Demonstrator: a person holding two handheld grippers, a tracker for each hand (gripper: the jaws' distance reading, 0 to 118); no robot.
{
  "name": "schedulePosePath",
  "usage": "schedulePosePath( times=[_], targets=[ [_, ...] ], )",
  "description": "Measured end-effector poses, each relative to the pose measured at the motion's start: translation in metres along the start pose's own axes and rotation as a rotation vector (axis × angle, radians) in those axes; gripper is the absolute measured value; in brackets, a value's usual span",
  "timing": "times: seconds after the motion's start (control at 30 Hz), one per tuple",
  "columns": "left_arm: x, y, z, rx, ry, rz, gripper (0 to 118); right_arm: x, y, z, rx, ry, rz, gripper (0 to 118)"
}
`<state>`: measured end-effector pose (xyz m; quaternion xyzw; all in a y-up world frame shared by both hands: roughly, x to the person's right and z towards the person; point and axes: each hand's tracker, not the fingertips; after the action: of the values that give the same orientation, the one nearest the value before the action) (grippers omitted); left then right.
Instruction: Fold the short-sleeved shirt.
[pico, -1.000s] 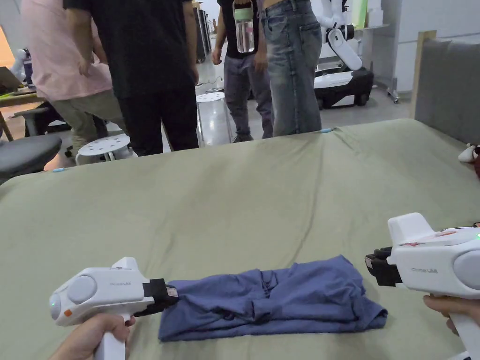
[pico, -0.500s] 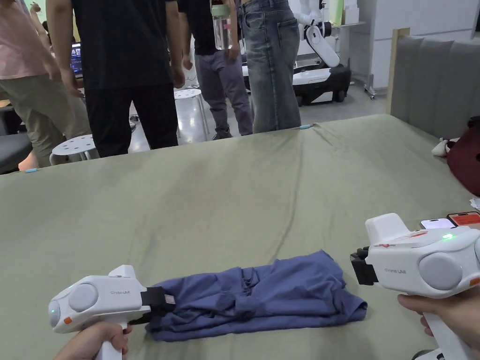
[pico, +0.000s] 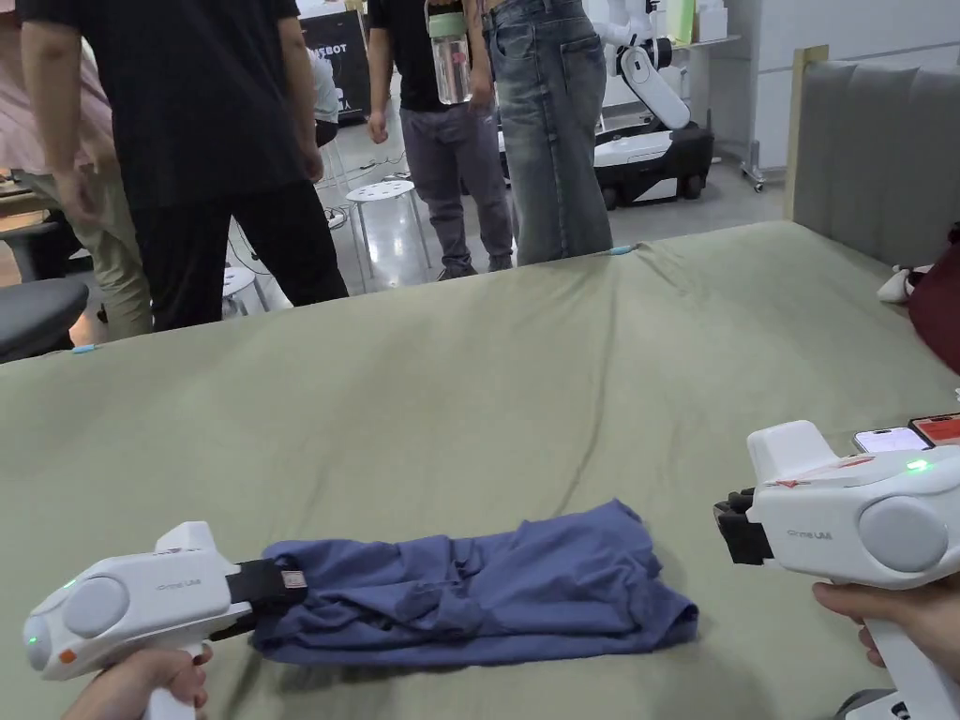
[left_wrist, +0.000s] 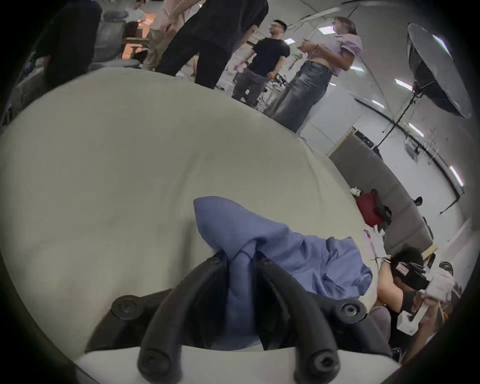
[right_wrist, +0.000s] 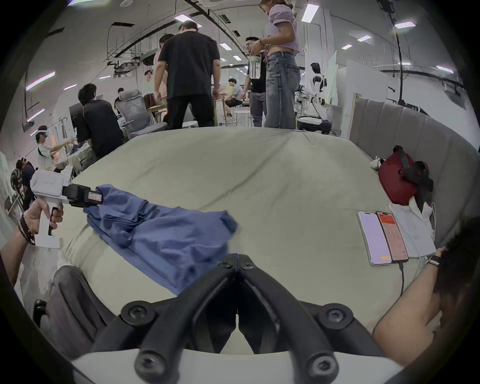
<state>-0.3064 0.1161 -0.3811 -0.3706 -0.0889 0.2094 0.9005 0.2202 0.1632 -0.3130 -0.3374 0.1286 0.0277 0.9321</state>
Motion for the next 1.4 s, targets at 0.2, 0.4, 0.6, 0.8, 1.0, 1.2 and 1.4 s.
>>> schedulePosePath(
  times=[0.2, 0.4, 0.6, 0.8, 1.0, 1.2, 1.4],
  targets=[
    [-0.039, 0.007, 0.037, 0.008, 0.076, 0.067, 16, 0.001, -0.001, 0.003, 0.008, 0.004, 0.008, 0],
    [0.012, 0.014, 0.054, 0.023, -0.007, 0.036, 16, 0.0, -0.002, 0.001, 0.008, 0.016, 0.004, 0],
    [0.123, 0.009, 0.032, -0.042, -0.202, -0.142, 16, 0.003, -0.011, 0.005, 0.002, 0.021, -0.012, 0],
    [0.192, -0.018, -0.05, -0.176, -0.217, -0.196, 17, 0.014, -0.021, 0.022, 0.017, 0.003, -0.08, 0],
    [0.189, -0.029, -0.107, -0.242, -0.209, -0.132, 58, 0.031, -0.029, 0.041, 0.045, -0.029, -0.093, 0],
    [0.175, -0.006, -0.054, -0.042, -0.295, -0.181, 114, 0.038, -0.031, 0.04, 0.05, -0.068, -0.133, 0],
    [0.133, 0.001, -0.035, -0.04, -0.191, -0.105, 1, 0.017, -0.032, 0.025, 0.058, -0.029, -0.106, 0]
  ],
)
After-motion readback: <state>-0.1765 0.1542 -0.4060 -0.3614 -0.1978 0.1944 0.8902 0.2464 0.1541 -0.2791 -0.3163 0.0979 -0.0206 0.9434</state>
